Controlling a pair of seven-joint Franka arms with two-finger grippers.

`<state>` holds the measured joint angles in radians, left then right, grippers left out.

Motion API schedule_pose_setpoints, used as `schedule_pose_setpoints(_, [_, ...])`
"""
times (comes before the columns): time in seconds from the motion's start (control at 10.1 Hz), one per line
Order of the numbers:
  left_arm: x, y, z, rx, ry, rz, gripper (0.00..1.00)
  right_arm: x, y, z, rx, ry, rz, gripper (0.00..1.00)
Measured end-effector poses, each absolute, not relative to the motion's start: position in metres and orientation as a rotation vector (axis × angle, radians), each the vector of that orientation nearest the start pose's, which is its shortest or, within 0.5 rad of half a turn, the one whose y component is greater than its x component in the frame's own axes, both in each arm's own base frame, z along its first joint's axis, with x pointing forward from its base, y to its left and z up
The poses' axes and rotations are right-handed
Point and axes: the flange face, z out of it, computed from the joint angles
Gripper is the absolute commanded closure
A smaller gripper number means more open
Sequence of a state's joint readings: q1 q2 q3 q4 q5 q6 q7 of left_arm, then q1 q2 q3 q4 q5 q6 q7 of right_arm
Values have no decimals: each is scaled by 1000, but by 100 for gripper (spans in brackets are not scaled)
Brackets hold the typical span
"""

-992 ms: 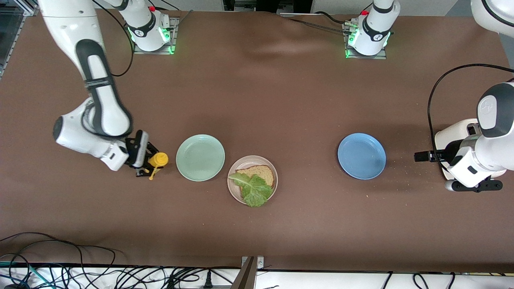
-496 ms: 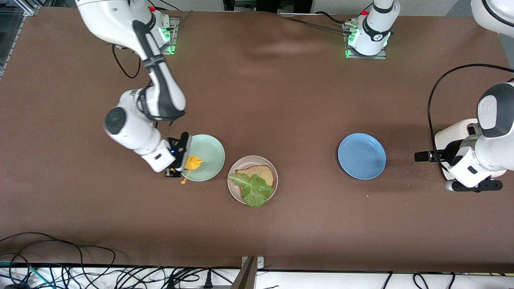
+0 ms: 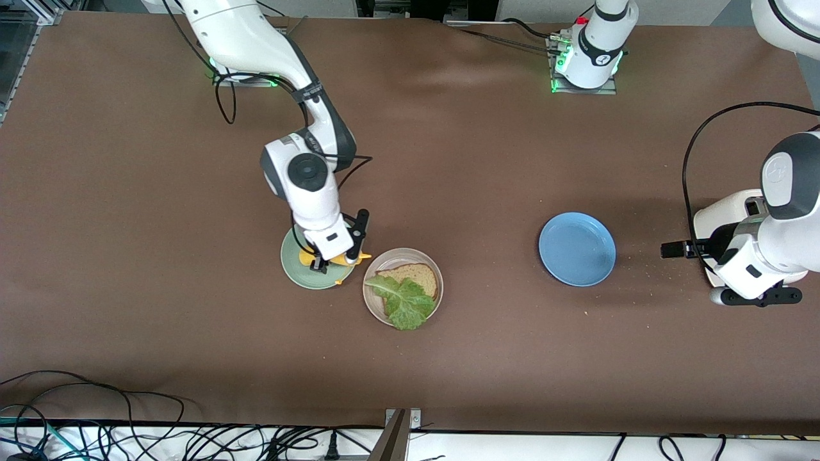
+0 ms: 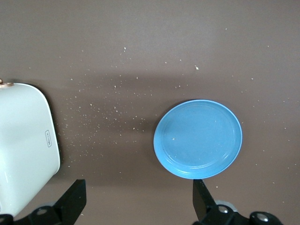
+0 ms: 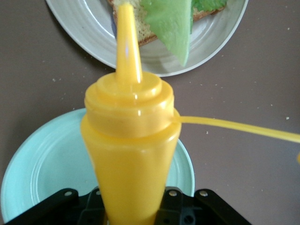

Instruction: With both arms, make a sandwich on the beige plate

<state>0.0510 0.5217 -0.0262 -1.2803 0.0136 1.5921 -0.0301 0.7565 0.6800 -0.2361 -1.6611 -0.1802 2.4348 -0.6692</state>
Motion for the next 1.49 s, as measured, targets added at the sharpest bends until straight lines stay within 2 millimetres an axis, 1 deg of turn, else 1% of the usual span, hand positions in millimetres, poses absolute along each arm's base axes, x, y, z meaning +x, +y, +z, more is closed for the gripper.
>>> schedule_pose_setpoints(0.2, [685,22,435,-3122,-86,329,0,580,388,220,-2804,-2211,-15,100])
schedule_pose_setpoints(0.3, [685,22,435,-3122,-87,329,0,572,407,213,-2904,-2232,41,100])
schedule_pose_setpoints(0.4, [685,22,435,-3122,-87,329,0,565,425,206,-2956,-2245,50,100])
schedule_pose_setpoints(0.5, [685,22,435,-3122,-87,329,0,562,435,200,-2973,-2252,46,100])
schedule_pose_setpoints(0.6, [685,22,435,-3122,-87,330,0,563,437,198,-2980,-2254,44,100])
schedule_pose_setpoints(0.89, [685,22,435,-3122,-87,330,0,570,430,201,-3004,-2242,39,100])
schedule_pose_setpoints(0.99, [685,22,435,-3122,-87,329,0,577,426,207,-3015,-2242,24,100])
schedule_pose_setpoints(1.09, [685,22,435,-3122,-87,330,0,586,421,219,-3023,-2241,7,100])
schedule_pose_setpoints(1.29, [685,26,435,-3122,-95,329,0,602,403,252,-3008,-2217,46,100])
schedule_pose_setpoints(1.39, [685,33,435,-3104,-105,328,0,614,387,275,-2968,-2197,69,100])
schedule_pose_setpoints(1.49, [684,45,435,-3065,-113,324,0,629,364,300,-2912,-2163,73,100])
